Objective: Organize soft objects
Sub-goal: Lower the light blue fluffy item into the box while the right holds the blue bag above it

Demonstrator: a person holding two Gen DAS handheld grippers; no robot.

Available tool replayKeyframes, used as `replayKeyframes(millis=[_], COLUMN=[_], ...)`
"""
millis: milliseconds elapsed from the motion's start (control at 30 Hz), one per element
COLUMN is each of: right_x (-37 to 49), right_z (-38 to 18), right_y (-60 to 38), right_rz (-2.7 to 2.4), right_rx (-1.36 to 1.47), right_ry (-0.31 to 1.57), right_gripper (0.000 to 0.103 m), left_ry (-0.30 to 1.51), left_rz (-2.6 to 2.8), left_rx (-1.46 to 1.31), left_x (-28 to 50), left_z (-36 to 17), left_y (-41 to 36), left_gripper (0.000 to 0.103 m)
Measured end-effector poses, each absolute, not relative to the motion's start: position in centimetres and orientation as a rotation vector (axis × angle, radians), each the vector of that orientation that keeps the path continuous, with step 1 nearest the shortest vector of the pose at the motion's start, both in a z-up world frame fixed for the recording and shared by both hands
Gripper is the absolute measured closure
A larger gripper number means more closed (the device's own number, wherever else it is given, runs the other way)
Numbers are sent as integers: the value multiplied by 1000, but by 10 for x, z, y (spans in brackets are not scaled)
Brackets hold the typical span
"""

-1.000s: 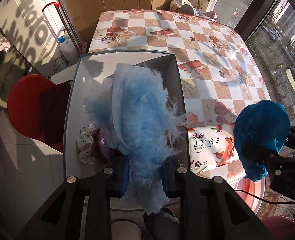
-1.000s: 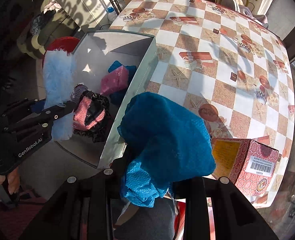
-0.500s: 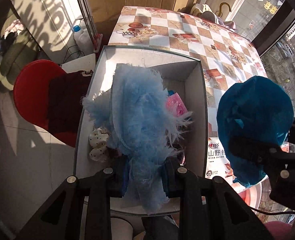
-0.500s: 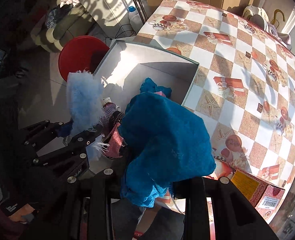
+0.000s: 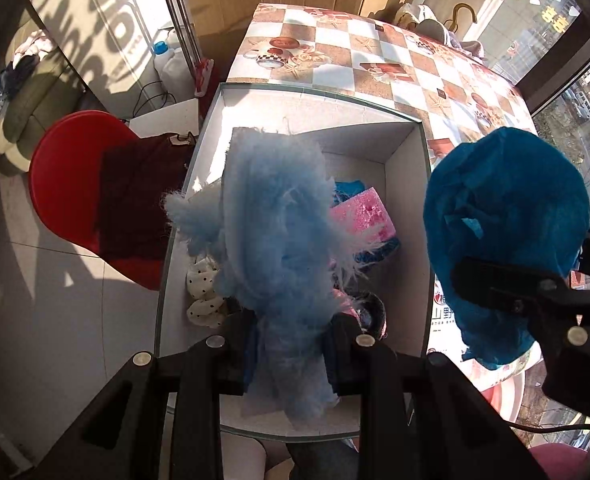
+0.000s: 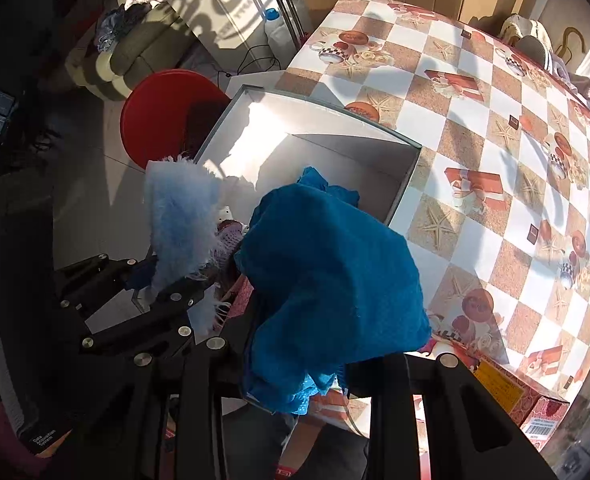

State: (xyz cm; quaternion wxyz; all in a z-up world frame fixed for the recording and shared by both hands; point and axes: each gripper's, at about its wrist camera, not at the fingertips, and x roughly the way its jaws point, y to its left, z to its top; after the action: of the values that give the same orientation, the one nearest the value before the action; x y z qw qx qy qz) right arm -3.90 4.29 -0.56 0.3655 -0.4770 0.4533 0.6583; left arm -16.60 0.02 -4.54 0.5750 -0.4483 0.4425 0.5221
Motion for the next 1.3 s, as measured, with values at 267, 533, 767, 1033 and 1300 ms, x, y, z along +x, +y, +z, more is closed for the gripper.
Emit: replayKeyframes(millis=[267,533,767,1033,1300], right_x=[-41,-46,-50,-51,-52], right_z=[-10,-17,-23,-30,-33], right_y=[57,70,81,91,97], right_rz=[1681,1671,1660,1649,1646], right_rx=[-1237,-1244,-1254,-1247,-1250], right_ry=[1150,1150,1154,1191,1174], right_gripper=[72,72,72,72,72], left_ry=[1057,1082,1098,1100,1101], left_rz=[1236,1235,1232,1233,1235], left_rx=[-1046,-1052,-1067,-1076,-1070], left_x=[-171,-170,-167,-167,-164], left_z=[-51,-60,-67,-70,-71], left_y=[15,29,35,39,44], left_gripper=[72,72,72,72,70])
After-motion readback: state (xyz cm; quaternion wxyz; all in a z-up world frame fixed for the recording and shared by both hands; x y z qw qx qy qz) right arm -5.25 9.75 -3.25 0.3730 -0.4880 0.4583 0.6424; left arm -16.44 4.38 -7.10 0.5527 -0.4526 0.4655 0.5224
